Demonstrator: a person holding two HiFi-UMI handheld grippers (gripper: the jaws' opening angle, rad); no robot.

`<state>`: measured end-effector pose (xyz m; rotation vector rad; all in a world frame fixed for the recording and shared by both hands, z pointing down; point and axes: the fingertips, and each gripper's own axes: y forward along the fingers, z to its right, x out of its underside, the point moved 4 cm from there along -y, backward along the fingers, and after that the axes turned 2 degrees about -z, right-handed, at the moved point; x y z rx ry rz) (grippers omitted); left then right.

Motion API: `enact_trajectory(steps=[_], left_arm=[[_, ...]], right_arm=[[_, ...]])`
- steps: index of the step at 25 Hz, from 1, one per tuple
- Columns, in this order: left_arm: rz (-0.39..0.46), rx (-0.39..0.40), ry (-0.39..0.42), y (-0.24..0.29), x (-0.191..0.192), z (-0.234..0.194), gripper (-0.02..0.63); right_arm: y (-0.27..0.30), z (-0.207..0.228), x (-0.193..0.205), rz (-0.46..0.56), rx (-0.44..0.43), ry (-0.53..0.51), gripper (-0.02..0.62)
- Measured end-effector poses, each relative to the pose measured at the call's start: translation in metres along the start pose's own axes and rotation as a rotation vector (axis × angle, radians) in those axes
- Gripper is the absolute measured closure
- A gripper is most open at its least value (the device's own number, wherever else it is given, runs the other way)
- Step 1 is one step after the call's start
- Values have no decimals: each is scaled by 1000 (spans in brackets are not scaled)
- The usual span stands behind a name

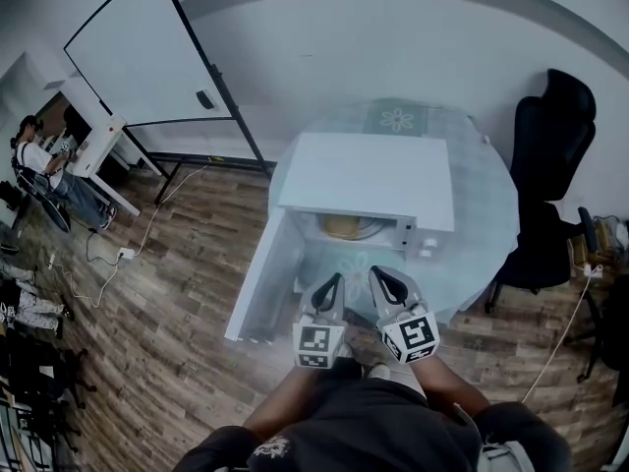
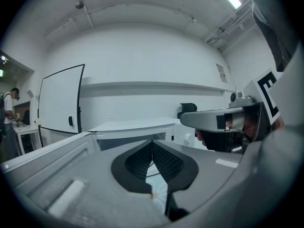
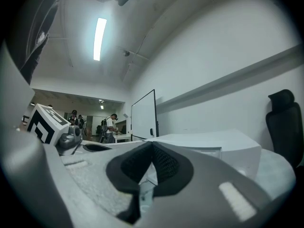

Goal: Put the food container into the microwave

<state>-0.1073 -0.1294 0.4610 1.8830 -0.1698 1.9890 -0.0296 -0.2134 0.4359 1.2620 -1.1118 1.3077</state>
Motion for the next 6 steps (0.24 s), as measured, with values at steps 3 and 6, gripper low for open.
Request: enact_trajectory(steps=[3, 6], left_arm=[[1, -4, -3, -3, 1, -3, 600], [2, -9, -5, -4, 0, -7, 600]], right_arm=[[-1, -4, -3, 8, -9, -13, 595], [-1, -7, -5, 12, -12, -11, 595]])
